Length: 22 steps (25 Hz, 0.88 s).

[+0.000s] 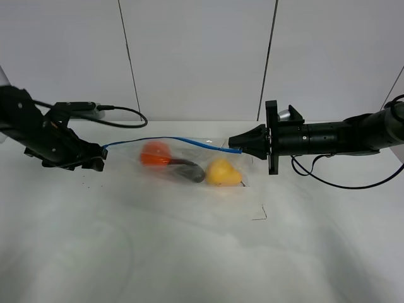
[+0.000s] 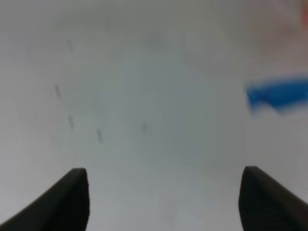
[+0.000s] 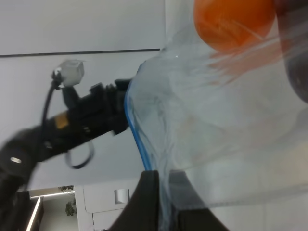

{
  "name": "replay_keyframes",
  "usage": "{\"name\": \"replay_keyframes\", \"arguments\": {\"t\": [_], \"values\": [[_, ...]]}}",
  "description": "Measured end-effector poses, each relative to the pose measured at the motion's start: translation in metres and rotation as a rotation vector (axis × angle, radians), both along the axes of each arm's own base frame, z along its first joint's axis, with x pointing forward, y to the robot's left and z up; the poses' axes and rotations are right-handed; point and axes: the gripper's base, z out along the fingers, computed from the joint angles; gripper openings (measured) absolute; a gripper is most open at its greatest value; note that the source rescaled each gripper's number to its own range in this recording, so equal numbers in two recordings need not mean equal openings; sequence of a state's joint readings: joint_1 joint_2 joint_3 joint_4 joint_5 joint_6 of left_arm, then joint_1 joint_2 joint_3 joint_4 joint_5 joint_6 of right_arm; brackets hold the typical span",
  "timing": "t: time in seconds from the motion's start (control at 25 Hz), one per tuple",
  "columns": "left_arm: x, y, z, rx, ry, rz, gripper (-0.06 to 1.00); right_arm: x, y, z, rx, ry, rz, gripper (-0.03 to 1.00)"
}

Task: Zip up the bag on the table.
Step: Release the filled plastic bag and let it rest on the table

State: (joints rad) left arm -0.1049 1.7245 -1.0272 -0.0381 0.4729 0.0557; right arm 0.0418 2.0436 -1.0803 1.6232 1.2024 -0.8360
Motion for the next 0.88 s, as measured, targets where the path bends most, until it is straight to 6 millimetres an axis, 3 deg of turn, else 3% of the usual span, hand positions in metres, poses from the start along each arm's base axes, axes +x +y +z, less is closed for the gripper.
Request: {"name": "replay_keyframes", "arguments": {"t": [0.36, 0.64, 0.88], "values": [[0.016, 0.000, 0.062, 0.009, 0.104, 0.045, 0.89, 0.000, 0.000, 0.000, 0.000, 0.000, 0.000, 0.00], [0.013, 0.001, 0.084, 0.017, 0.191, 0.068, 1.00, 0.000, 0.000, 0.000, 0.000, 0.000, 0.000, 0.00], [0.001, 0.007, 0.083, 0.077, 0.316, 0.106, 1.00, 0.000, 0.000, 0.000, 0.000, 0.000, 0.000, 0.00]]}}
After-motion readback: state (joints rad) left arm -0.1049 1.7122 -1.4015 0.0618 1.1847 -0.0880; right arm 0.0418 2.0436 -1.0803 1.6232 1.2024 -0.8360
